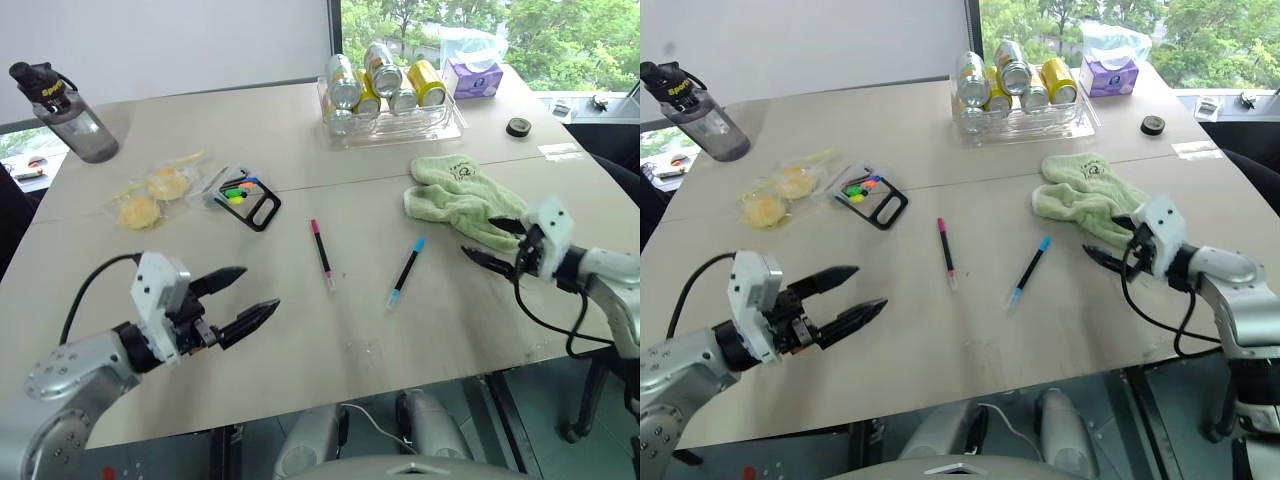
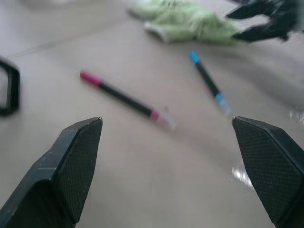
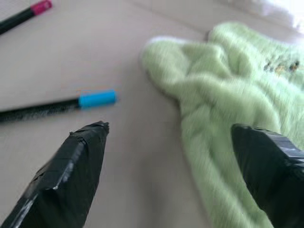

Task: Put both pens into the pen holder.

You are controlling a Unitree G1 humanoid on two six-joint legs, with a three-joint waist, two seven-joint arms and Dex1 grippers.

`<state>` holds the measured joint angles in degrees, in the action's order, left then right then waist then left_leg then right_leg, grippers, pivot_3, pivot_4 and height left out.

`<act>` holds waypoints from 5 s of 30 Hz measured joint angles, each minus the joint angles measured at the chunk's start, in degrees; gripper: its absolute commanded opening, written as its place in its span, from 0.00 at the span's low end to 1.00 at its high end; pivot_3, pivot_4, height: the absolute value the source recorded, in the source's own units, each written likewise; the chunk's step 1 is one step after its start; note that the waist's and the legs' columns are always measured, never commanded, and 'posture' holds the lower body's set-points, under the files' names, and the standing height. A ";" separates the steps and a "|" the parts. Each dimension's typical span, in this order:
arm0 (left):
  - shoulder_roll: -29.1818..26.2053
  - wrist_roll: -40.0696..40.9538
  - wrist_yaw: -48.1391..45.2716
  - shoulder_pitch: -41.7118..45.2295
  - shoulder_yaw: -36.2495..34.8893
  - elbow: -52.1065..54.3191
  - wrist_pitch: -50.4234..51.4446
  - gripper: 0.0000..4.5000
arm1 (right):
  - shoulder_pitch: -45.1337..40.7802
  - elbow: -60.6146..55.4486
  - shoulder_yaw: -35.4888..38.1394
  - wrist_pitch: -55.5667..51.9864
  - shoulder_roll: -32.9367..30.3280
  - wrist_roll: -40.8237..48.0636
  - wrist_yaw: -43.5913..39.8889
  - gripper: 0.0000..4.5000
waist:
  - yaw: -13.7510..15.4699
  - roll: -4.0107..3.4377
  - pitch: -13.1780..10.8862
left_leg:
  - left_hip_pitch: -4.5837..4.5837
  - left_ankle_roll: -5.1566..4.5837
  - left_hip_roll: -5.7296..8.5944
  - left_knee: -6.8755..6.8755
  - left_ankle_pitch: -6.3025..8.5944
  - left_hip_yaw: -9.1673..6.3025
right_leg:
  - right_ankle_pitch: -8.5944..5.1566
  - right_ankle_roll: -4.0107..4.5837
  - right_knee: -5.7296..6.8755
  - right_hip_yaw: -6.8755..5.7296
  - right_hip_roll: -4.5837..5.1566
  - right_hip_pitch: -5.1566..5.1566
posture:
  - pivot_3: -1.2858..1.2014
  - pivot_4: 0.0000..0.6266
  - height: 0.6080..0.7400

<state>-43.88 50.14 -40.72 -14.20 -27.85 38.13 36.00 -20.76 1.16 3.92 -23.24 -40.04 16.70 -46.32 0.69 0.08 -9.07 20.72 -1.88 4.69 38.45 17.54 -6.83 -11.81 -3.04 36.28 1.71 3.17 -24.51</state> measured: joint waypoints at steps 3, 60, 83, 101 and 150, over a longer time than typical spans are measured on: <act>-1.14 5.48 2.16 4.90 -1.52 1.73 0.99 1.00 | -7.17 9.98 -2.13 3.51 1.20 -5.10 3.26 1.00 | -0.05 0.01 0.00 | 0.01 0.00 0.02 -0.02 0.00 0.08 | 0.00 0.00 0.00 0.07 0.00 -0.07 | 0.52 0.24 0.99; -14.51 7.07 -12.20 4.11 -2.71 -5.61 7.22 1.00 | -9.80 -22.60 -13.63 -51.57 14.87 8.73 26.71 0.99 | -1.51 0.41 -0.11 | 1.26 0.03 0.00 0.02 -0.02 0.63 | 0.04 0.06 0.51 0.37 0.02 -1.86 | 0.52 0.24 0.99; -11.30 3.02 -12.93 1.08 -4.10 -2.40 7.10 1.00 | -16.28 -12.36 -22.17 -46.91 22.29 -1.25 30.41 0.01 | -2.86 0.65 0.11 | -0.06 0.13 -0.11 -0.05 -0.08 0.53 | 0.13 0.20 0.54 0.13 -0.04 -0.53 | 0.52 0.24 0.99; 17.02 14.39 8.85 19.36 8.63 -9.59 5.90 1.00 | -16.57 -18.53 4.98 -44.33 40.05 21.82 26.96 0.01 | -2.93 0.53 0.07 | 0.21 0.18 -0.08 -0.08 -0.11 0.41 | 0.14 0.21 0.58 0.08 -0.04 -0.80 | 0.52 0.24 0.99; 7.20 24.33 2.17 20.78 16.76 -7.55 11.75 0.00 | -13.77 -23.18 -1.08 -44.74 26.84 56.14 20.84 0.40 | -2.79 0.48 0.05 | 0.21 0.18 -0.09 -0.10 -0.12 0.43 | 0.13 0.21 0.57 0.09 -0.03 -0.79 | 0.52 0.24 0.99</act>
<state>-36.68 74.47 -38.55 6.57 -11.09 30.58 47.75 -34.53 -22.03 2.85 -67.98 -13.20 72.84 -25.48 -2.10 0.56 -9.02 20.93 -1.69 4.60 38.35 17.42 -6.40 -11.68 -2.83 36.85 1.80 3.14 -25.30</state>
